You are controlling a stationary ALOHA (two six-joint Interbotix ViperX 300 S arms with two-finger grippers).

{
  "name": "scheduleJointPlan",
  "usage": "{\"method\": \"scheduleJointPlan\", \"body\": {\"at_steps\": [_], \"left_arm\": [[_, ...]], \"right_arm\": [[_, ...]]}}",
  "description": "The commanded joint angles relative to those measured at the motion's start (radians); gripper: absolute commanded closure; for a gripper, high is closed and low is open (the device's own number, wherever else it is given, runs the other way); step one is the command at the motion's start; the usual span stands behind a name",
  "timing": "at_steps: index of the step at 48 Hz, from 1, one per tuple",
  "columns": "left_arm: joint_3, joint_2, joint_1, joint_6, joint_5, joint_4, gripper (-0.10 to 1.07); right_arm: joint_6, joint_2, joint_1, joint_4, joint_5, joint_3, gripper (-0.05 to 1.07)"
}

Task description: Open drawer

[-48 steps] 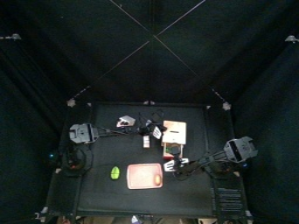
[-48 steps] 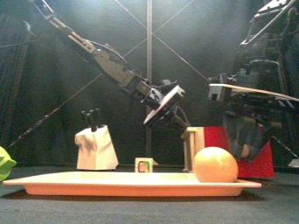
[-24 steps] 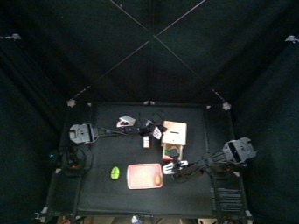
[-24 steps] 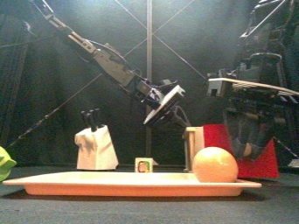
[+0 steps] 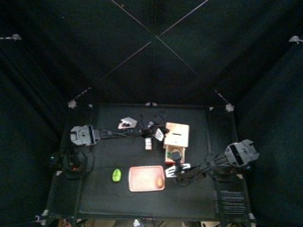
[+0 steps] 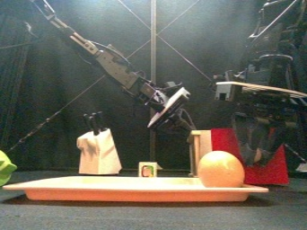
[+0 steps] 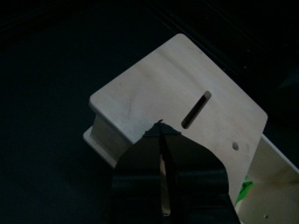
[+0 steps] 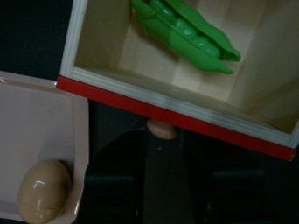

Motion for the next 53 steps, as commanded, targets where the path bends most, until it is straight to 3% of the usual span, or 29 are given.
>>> {"method": "scheduleJointPlan", "body": {"at_steps": [1,16,34,53], "left_arm": [[0.003,-0.008,0.0,0.002,-0.002,0.0,0.68],[0.002,-0.071,-0.002,0.003,-0.002,0.009,0.68],[0.015,-0.161,-0.002,0.003,-0.002,0.078,0.68],[0.156,-0.296,-0.037,0.003,-0.003,0.118,0.68]], "right_arm": [[-0.006,-0.02,0.005,0.0,0.002,-0.028,0.26],[-0.011,-0.069,0.021,-0.003,0.051,-0.052,0.24],[-0.015,-0.187,0.086,-0.1,0.08,-0.055,0.24],[-0.018,-0.436,0.074,-0.255,0.071,0.077,0.24]]}}
